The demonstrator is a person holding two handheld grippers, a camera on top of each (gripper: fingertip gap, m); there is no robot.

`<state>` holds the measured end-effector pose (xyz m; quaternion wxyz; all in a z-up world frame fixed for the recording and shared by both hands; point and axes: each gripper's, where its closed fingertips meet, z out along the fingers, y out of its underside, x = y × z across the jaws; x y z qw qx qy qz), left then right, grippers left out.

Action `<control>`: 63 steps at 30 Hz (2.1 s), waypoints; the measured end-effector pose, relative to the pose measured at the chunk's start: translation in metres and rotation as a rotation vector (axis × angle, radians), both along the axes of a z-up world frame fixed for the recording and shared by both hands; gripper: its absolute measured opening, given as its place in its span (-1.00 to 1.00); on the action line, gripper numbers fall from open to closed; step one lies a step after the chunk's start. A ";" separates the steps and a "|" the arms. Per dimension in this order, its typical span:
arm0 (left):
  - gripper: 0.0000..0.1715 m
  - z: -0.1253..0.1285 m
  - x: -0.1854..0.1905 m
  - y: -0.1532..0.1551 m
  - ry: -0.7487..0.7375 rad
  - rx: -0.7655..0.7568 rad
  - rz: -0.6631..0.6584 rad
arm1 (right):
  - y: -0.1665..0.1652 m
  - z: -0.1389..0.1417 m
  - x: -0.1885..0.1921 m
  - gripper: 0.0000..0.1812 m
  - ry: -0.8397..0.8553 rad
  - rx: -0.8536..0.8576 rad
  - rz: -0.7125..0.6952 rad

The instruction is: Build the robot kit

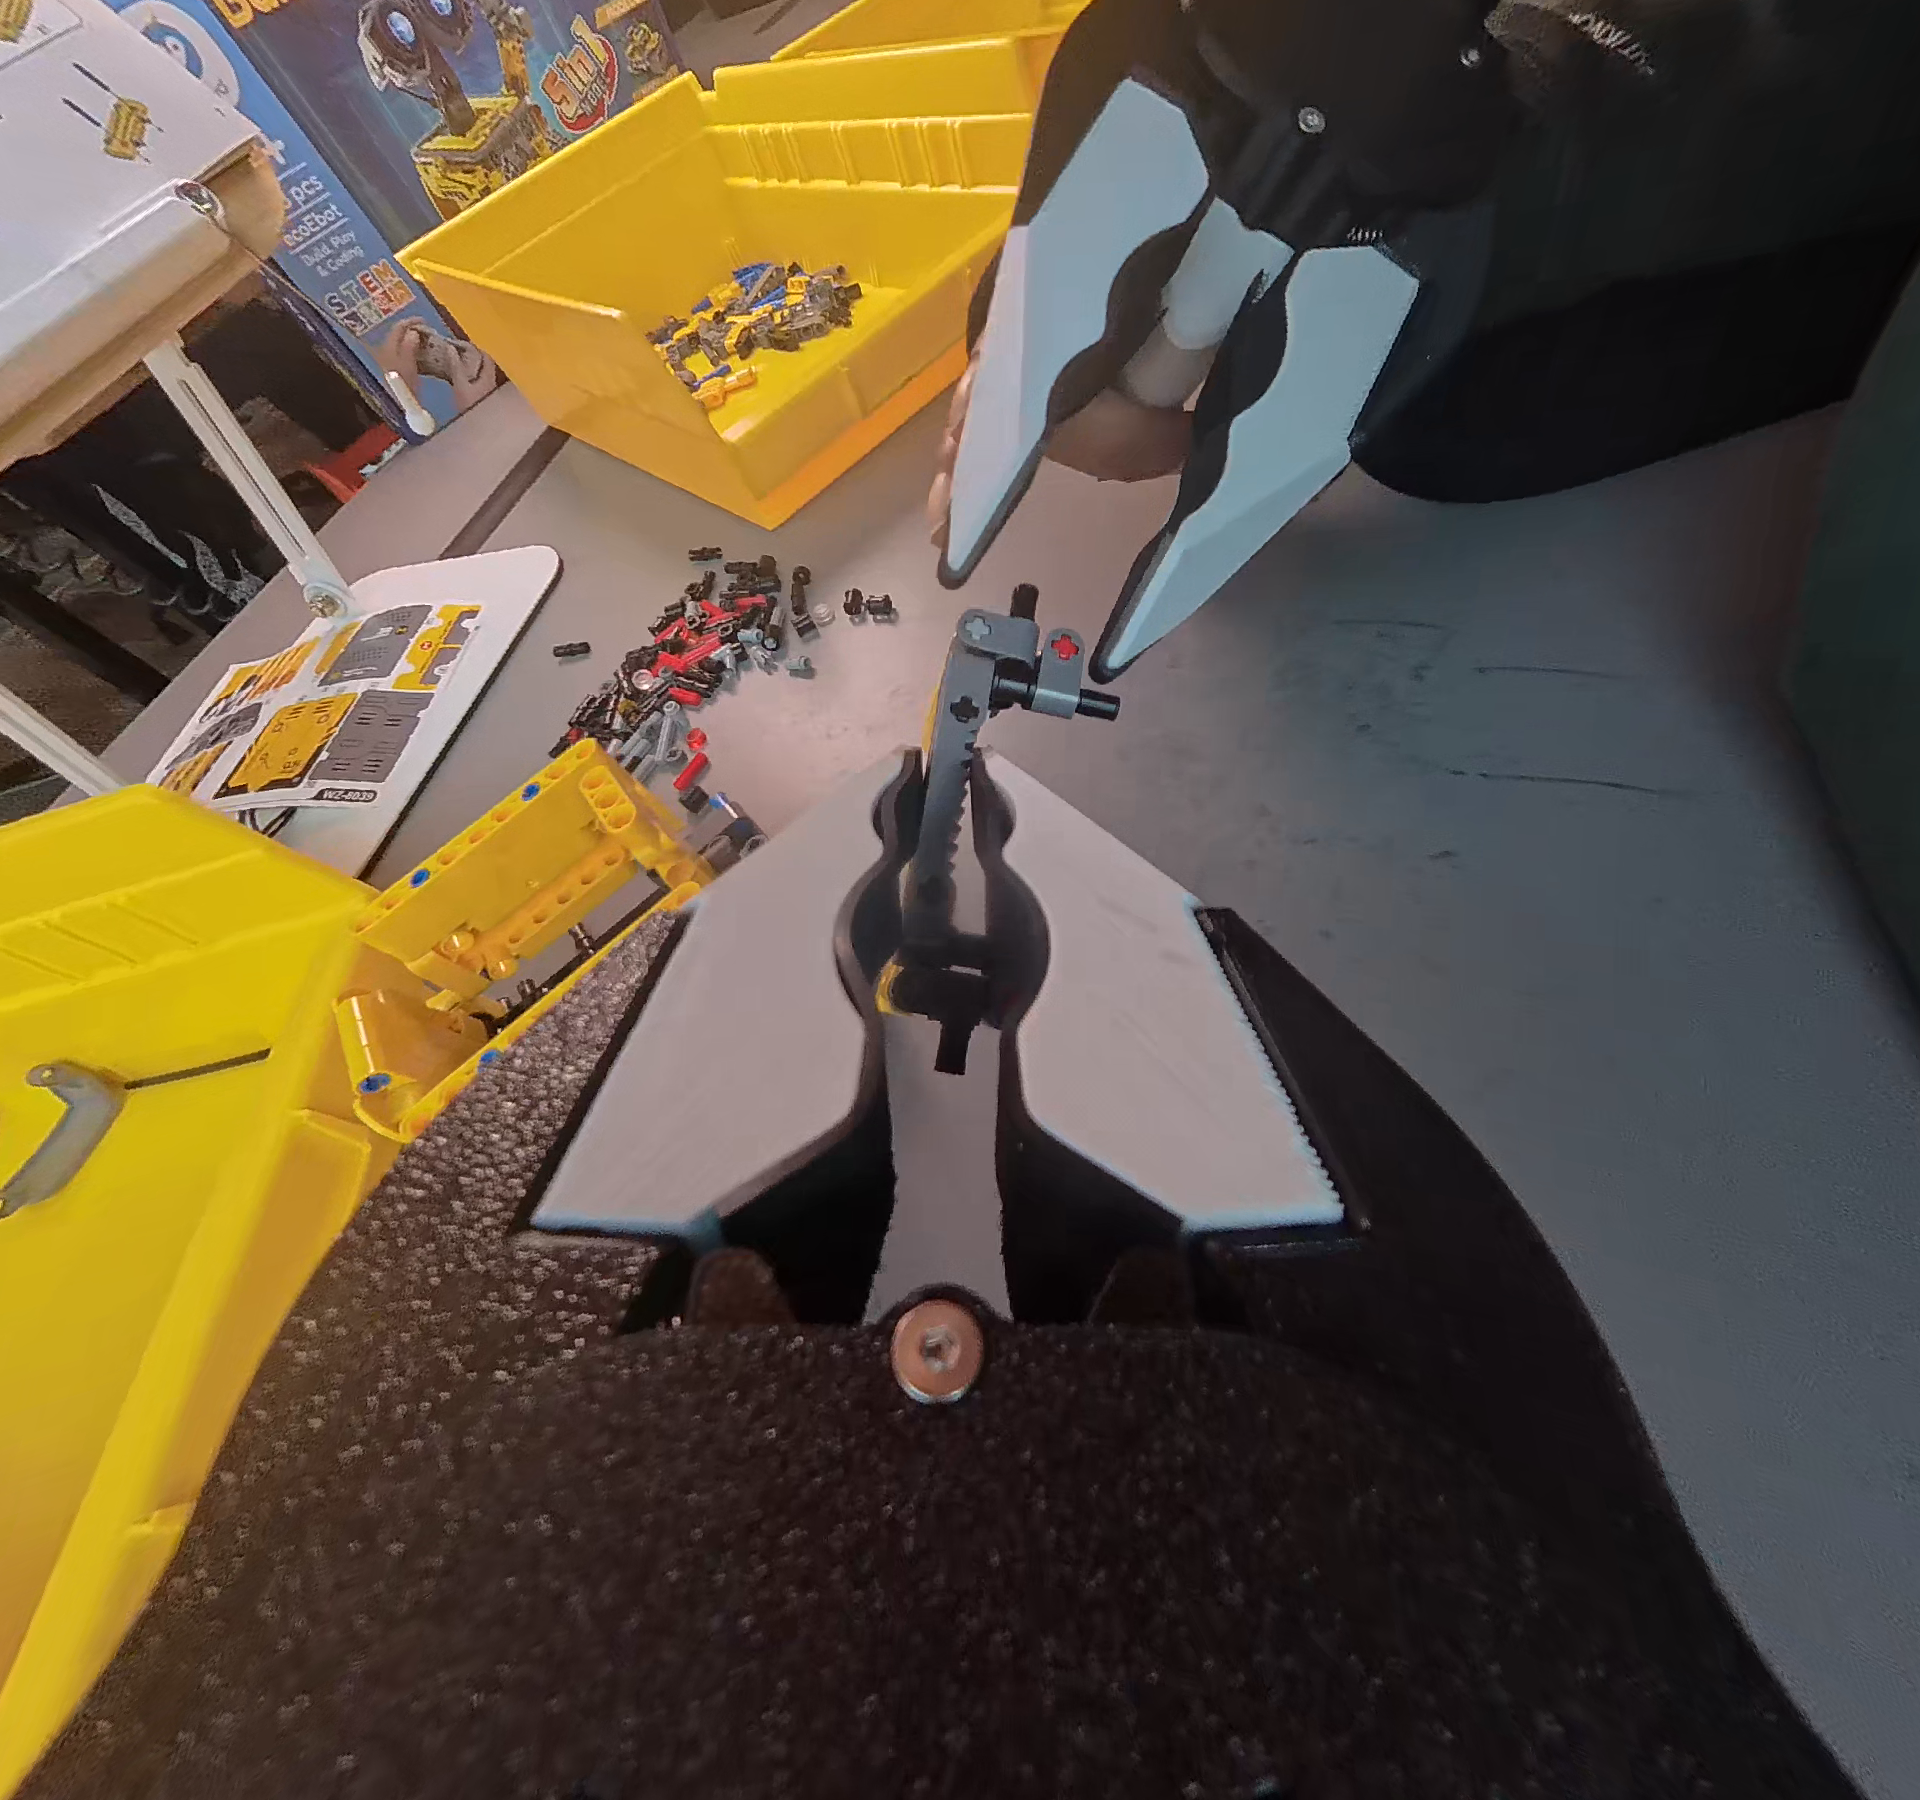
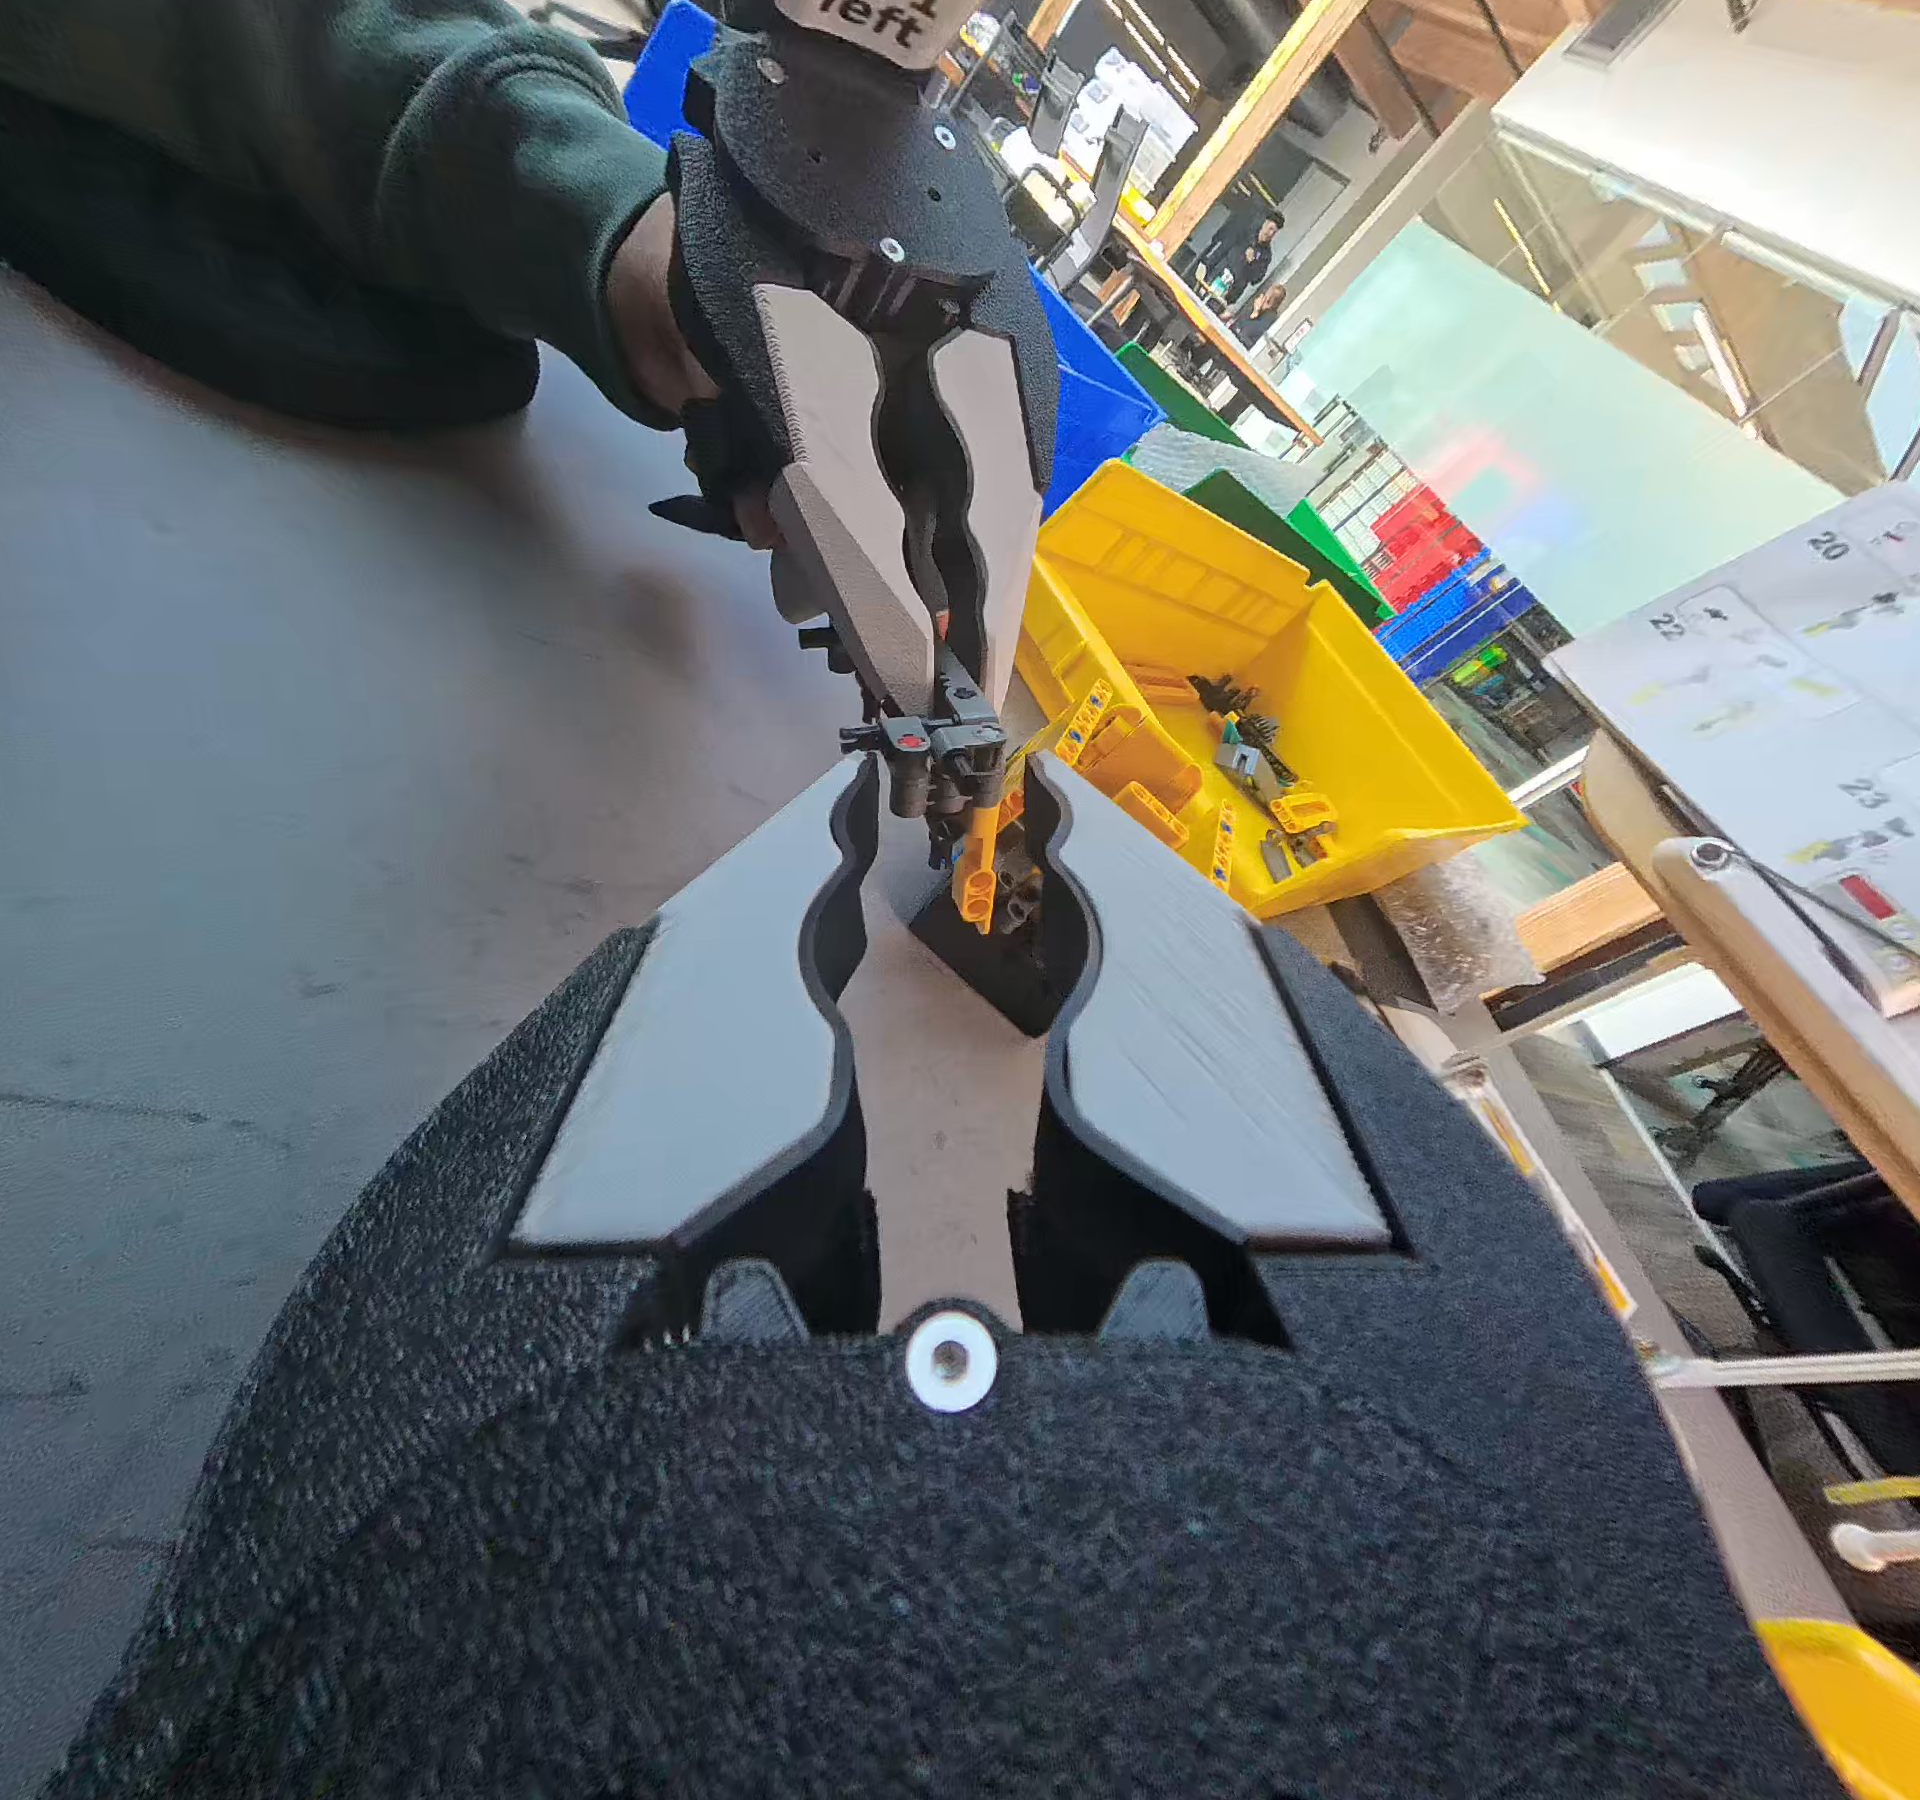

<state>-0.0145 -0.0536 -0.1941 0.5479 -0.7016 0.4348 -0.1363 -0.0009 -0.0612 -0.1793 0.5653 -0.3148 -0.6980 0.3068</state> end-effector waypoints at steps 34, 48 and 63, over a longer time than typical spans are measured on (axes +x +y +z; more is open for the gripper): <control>-0.90 -0.030 0.020 -0.020 -0.344 -0.644 -0.152 | -0.012 -0.033 0.013 -0.41 -0.277 -0.093 0.082; -0.75 -0.035 0.024 -0.022 -0.433 -0.807 -0.183 | -0.017 -0.047 0.013 -0.68 -0.352 -0.001 0.052; -0.59 -0.061 0.013 -0.014 -0.073 -0.542 -0.064 | 0.010 -0.071 0.029 -0.61 -0.544 -0.388 -0.046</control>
